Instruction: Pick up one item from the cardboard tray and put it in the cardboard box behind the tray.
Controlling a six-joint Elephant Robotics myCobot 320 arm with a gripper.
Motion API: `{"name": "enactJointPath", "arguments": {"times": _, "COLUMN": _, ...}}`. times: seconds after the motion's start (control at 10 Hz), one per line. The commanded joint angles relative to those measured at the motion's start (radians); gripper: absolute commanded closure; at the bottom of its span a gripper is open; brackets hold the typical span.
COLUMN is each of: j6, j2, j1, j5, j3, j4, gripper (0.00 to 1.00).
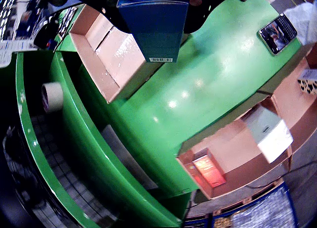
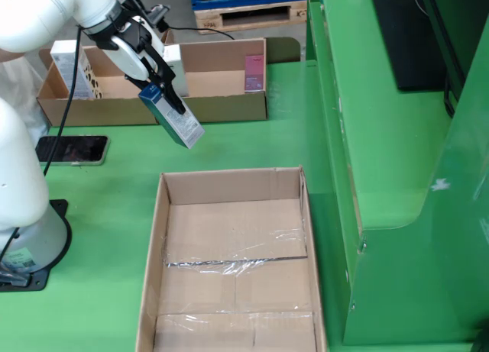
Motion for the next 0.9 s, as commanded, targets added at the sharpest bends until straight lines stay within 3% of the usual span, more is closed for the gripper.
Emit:
{"name": "enactJointPath", "arguments": {"times": 0.0, "j6": 0.000, "j2": 0.064, "j1": 0.110, "j5": -0.032, "j3": -0.035, "j4": -0.032, "gripper": 1.00}}
{"name": "enactJointPath", "arguments": {"times": 0.8, "j6": 0.088, "j2": 0.250, "j1": 0.357, "j5": -0.059, "j3": -0.233, "j4": -0.155, "gripper": 1.00}}
